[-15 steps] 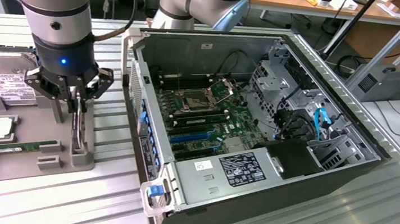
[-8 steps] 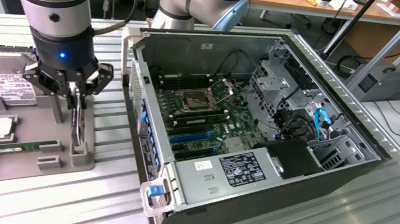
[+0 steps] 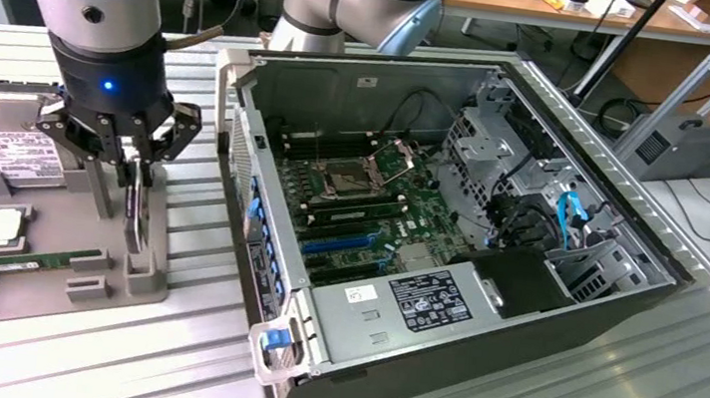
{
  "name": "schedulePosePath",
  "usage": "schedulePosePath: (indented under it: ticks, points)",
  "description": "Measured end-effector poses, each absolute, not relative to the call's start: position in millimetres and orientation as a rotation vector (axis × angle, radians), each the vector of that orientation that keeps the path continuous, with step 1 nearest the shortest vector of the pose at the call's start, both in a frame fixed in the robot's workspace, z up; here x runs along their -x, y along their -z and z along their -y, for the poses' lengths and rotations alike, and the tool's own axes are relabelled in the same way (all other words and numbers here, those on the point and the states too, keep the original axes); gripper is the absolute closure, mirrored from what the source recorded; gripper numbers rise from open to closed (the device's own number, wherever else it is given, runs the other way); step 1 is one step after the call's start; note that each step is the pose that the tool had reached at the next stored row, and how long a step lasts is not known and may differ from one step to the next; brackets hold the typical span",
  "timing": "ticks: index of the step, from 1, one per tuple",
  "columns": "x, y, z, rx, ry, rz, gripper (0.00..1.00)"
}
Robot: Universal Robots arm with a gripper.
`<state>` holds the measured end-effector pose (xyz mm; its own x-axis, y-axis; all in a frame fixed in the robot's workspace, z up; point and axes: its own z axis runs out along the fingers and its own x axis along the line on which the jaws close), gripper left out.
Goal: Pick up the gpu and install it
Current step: 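Pick up the gpu and move the gpu toward the slot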
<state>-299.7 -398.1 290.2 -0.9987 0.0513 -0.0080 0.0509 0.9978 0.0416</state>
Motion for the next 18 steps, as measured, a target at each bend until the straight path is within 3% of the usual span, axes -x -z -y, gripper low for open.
schedulePosePath:
  ticks: [18]
  points:
    - [299.7,-314.8,398.1,-0.08,-0.065,-3.131,0.73]
